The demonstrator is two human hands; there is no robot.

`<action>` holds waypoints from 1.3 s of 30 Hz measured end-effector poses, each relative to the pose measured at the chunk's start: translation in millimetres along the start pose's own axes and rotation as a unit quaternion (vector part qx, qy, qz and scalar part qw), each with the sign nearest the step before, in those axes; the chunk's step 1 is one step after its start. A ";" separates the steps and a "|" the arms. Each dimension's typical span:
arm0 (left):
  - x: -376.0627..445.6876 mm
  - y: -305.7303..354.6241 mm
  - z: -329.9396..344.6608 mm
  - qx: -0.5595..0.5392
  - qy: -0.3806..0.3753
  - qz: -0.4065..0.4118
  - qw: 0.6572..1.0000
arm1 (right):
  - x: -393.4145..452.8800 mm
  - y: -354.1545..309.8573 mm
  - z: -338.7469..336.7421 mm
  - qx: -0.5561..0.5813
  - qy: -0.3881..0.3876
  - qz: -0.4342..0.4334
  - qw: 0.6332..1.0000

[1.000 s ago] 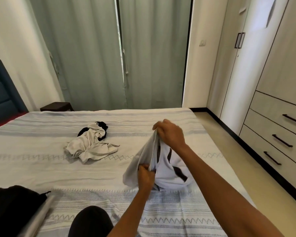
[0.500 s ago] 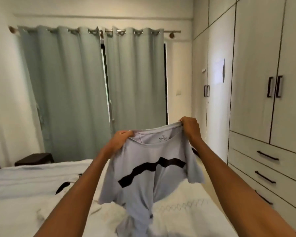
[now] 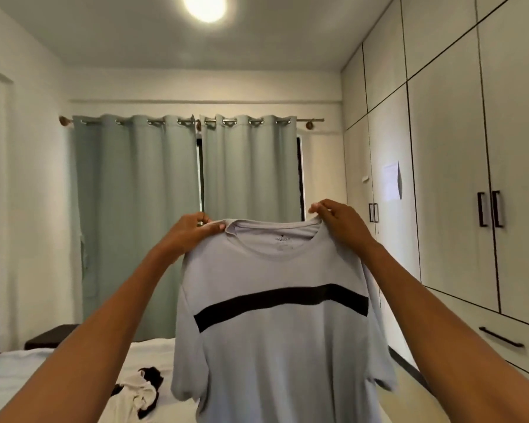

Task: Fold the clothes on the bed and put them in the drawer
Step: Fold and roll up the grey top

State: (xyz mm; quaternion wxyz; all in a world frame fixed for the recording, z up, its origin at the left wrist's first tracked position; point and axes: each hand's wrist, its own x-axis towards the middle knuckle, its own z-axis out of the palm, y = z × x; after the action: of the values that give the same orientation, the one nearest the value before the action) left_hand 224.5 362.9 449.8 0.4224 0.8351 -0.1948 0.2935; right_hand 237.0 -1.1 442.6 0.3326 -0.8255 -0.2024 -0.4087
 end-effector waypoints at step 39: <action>-23.4 -7.4 -56.7 0.049 -0.280 -0.207 0.936 | -10.7 11.2 -55.3 0.025 -0.229 0.169 0.958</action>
State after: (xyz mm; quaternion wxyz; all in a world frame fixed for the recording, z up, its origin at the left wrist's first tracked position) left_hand 192.6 415.4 456.8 0.3608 0.9250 -0.1133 -0.0365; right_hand 207.6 -49.1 454.3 0.3618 -0.9107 -0.1411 -0.1411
